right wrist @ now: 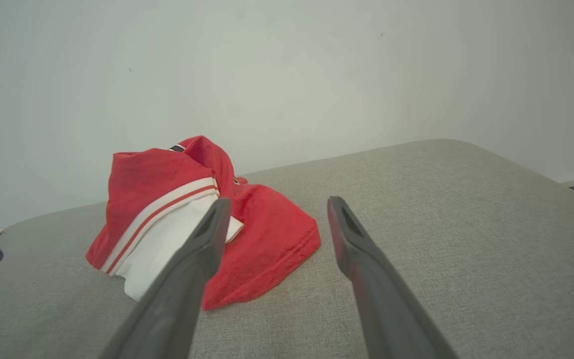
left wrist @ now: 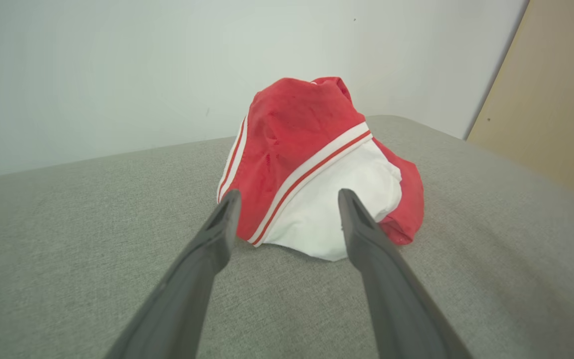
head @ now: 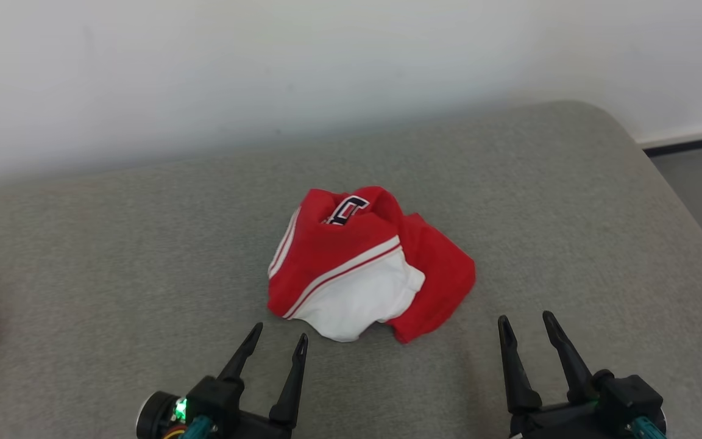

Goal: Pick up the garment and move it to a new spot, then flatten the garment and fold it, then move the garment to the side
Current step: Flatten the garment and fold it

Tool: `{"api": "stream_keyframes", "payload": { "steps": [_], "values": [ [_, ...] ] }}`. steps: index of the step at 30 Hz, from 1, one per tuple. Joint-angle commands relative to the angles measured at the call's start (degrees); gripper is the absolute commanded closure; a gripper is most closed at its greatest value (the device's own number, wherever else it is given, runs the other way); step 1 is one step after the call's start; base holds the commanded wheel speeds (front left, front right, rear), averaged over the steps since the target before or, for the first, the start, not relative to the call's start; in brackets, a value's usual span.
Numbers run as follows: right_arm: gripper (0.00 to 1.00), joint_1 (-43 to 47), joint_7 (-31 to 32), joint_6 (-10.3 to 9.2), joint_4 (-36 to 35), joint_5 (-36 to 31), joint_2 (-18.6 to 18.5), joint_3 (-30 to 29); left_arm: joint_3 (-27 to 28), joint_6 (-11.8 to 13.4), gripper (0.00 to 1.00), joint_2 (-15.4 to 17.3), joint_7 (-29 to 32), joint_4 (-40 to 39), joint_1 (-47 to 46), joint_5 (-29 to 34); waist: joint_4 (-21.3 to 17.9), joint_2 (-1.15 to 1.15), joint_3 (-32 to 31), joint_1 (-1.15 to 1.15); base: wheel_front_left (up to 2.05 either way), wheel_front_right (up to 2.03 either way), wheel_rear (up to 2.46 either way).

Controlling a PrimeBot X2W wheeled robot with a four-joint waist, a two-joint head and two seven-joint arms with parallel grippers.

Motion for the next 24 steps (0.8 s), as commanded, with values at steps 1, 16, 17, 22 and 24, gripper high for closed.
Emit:
{"api": "stream_keyframes", "payload": {
  "steps": [1, 16, 17, 22, 24],
  "values": [
    [0.0, -0.9, -0.03, -0.12, -0.14, 0.71, 0.05, 0.31, -0.49, -0.02, 0.0, 0.81, -0.2, 0.94, -1.45, -0.48, -4.64, 0.0, 3.49, 0.0, 0.0, 0.0, 0.0],
    [0.0, -3.24, -0.04, -0.12, -0.81, 4.23, 0.07, -0.25, -5.04, 0.03, 0.0, 5.76, -0.2, 12.0, -9.4, -0.24, -14.47, 0.0, 9.63, 0.0, 0.0, 0.0, 0.0],
    [0.0, -3.26, -0.03, -0.12, -0.83, 4.26, 0.08, -0.3, -5.0, 0.03, 0.0, 5.8, -0.2, 12.61, -9.97, 0.24, -14.52, 0.0, 9.72, 0.0, 0.0, 0.0, 0.0],
    [0.0, -3.84, -0.04, -0.12, -0.89, 3.84, 0.07, -0.45, -4.65, 0.29, 0.0, 5.2, -0.2, 16.81, -11.85, 2.69, -14.29, 0.0, 9.67, 0.0, 0.0, 0.0, 0.0],
    [0.0, -3.93, -0.04, -0.12, -0.96, 3.55, 0.06, -0.57, -4.14, 0.57, 1.0, 4.46, -0.18, 18.15, -12.92, 3.03, -13.85, 0.0, 9.3, 0.0, 0.0, 0.0, 0.0]
  ]
}}
